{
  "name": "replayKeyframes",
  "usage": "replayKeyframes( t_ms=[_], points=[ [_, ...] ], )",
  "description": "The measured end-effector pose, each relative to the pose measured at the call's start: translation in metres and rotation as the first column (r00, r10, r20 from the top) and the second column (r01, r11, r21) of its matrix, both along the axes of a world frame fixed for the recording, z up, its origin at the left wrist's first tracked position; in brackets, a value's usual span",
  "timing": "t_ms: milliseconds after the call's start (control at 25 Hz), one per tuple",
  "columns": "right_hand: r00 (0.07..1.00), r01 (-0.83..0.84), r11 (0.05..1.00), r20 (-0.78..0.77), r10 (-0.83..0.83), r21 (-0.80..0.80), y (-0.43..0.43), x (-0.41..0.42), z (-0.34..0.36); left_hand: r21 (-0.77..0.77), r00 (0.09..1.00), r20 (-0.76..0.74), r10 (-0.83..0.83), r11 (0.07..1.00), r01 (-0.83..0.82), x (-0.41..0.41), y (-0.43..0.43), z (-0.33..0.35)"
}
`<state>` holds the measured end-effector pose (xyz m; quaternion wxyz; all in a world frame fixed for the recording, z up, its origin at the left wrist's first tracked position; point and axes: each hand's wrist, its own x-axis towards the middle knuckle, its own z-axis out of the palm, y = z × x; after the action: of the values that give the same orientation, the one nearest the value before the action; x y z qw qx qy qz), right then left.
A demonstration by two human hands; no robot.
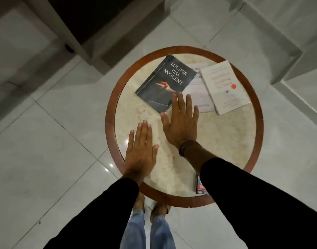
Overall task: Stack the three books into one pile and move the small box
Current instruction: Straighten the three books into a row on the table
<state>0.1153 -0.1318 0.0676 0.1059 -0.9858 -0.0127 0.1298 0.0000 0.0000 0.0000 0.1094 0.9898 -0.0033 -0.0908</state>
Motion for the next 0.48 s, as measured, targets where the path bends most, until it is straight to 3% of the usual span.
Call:
replayKeyframes(
  t_ms=[200, 320, 480],
  points=[
    [0.998, -0.009, 0.999, 0.056, 0.012, -0.047, 0.017, 0.042, -0.028, 0.024, 1.000, 0.015, 0.015, 1.000, -0.015, -0.001, -0.001, -0.011],
    [0.996, -0.083, 0.987, 0.017, 0.086, -0.137, 0.018, 0.047, -0.041, 0.055, 1.000, 0.031, -0.003, 0.998, 0.001, 0.001, 0.002, -0.015],
    [0.967, -0.252, 0.965, 0.015, 0.254, -0.075, 0.013, 0.052, -0.037, 0.045, 1.000, 0.028, 0.001, 0.999, -0.002, 0.001, 0.001, -0.017]
  ],
)
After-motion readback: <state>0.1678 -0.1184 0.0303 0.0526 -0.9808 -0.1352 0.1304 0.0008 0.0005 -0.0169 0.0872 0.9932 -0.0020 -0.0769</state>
